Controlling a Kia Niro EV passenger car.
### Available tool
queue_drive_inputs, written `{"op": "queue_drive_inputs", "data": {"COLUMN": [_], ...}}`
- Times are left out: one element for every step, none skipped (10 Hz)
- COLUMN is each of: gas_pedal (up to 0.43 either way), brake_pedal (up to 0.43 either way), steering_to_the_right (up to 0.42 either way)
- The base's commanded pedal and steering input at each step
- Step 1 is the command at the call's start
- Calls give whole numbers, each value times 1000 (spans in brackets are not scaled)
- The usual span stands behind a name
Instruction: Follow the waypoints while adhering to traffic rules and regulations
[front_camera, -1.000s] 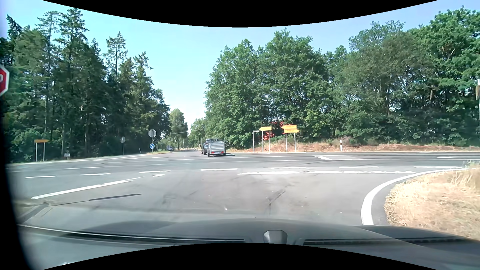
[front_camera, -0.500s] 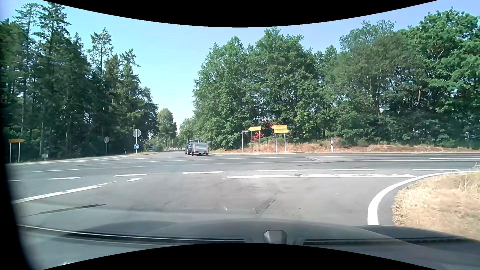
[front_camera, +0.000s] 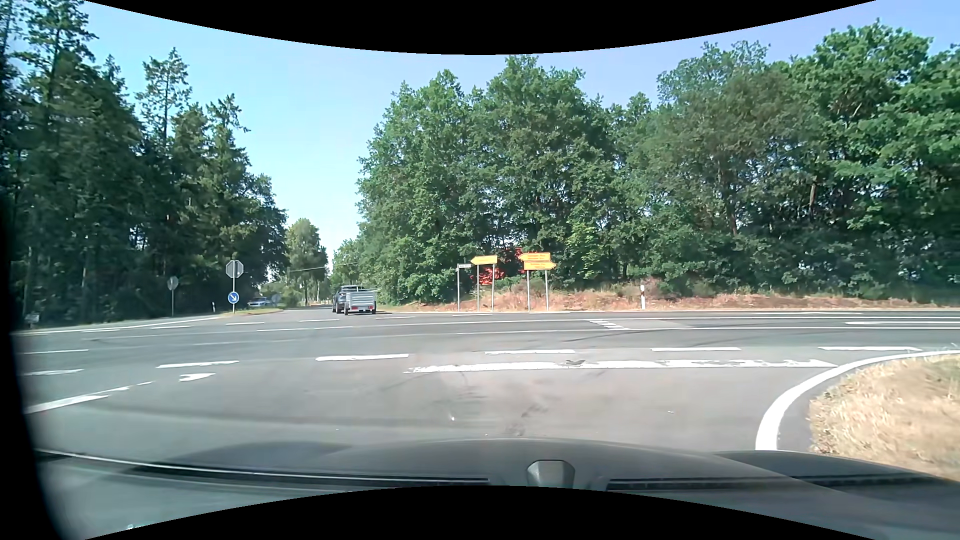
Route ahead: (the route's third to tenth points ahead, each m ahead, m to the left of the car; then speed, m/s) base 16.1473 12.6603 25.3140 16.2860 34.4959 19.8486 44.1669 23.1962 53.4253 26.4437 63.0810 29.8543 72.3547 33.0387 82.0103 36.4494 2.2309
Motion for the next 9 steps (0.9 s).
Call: {"op": "queue_drive_inputs", "data": {"gas_pedal": [0,0,0,0,0,0,0,0,0], "brake_pedal": [6,6,6,6,6,6,6,6,6], "steering_to_the_right": [212,211,210,204,187,170,147,123,98]}}
